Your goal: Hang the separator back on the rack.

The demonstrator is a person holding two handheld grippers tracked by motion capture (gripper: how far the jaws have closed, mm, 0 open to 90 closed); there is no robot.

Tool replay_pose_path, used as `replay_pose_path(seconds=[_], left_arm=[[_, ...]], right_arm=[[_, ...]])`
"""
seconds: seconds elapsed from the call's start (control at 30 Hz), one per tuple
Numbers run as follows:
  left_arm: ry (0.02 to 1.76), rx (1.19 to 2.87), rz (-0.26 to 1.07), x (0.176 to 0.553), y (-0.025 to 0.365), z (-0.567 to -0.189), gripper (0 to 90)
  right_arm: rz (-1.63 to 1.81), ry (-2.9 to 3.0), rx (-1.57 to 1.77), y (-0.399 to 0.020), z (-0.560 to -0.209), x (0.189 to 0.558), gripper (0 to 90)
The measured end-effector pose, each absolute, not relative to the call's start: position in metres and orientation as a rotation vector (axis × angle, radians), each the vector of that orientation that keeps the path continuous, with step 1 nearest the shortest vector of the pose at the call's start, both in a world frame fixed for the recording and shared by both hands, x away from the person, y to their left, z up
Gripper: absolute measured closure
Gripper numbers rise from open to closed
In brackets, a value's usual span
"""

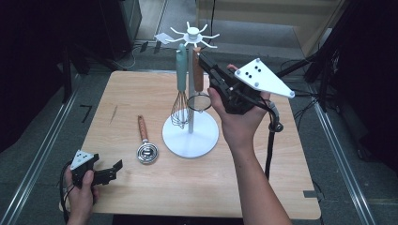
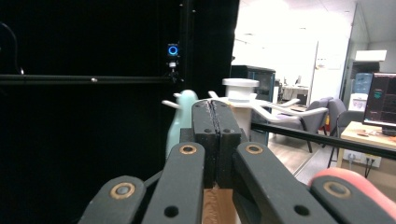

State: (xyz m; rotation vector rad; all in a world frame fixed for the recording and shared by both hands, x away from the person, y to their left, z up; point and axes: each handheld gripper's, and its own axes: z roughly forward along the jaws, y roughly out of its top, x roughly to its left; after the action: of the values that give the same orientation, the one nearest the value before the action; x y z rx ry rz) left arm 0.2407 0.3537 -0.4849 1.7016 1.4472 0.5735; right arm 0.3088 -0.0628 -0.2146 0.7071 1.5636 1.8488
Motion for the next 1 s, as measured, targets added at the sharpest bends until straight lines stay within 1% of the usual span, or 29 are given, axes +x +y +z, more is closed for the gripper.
replay_pose_path(seconds=[0.2, 0.47, 0.73, 1.0], left_arm=[[1.446, 1.701, 0.572, 0.241, 0.354, -0.485, 0.0], [1.443, 1.708, 0.569, 0.240, 0.354, -0.485, 0.0], [1.429, 1.719, 0.570, 0.240, 0.352, -0.484, 0.0], [1.405, 1.760, 0.601, 0.240, 0.347, -0.483, 0.0]], right_arm=[[1.835, 1.576, 0.683, -0.056, -0.214, 0.308, 90.0], [1.820, 1.577, 0.724, -0.065, -0.223, 0.312, 90.0], [1.838, 1.551, 0.741, -0.069, -0.220, 0.313, 90.0], [1.785, 1.584, 0.767, -0.079, -0.242, 0.309, 90.0]])
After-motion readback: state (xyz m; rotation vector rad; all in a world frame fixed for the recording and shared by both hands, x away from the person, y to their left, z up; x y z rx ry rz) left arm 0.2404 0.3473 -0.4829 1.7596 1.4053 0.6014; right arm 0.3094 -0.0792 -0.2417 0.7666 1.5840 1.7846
